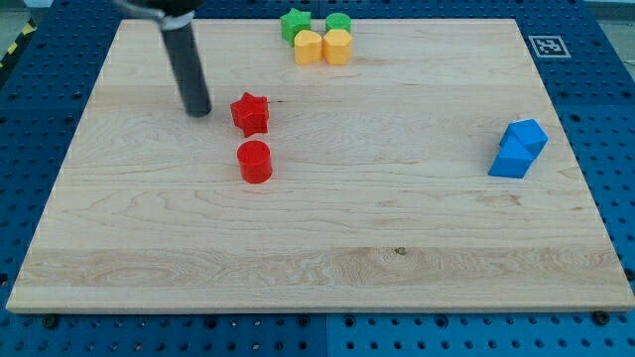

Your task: Push the red star closer to the yellow heart

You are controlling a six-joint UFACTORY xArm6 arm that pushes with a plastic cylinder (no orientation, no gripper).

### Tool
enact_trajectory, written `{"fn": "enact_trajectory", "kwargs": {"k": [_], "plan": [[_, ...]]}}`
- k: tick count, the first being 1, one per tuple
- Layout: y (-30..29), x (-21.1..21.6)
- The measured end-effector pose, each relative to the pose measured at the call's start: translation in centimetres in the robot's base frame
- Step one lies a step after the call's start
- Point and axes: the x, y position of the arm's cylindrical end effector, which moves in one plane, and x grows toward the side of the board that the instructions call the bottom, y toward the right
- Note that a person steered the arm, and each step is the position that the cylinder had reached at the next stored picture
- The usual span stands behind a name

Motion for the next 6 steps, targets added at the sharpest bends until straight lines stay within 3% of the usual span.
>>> {"fn": "enact_trajectory", "kwargs": {"k": [1, 2, 3, 4, 5, 6], "plan": [[-1.3, 5.2], [3.1, 4.8], [6.0, -1.7], [3.6, -6.9], [3.0, -6.4], [3.1, -1.4]]}}
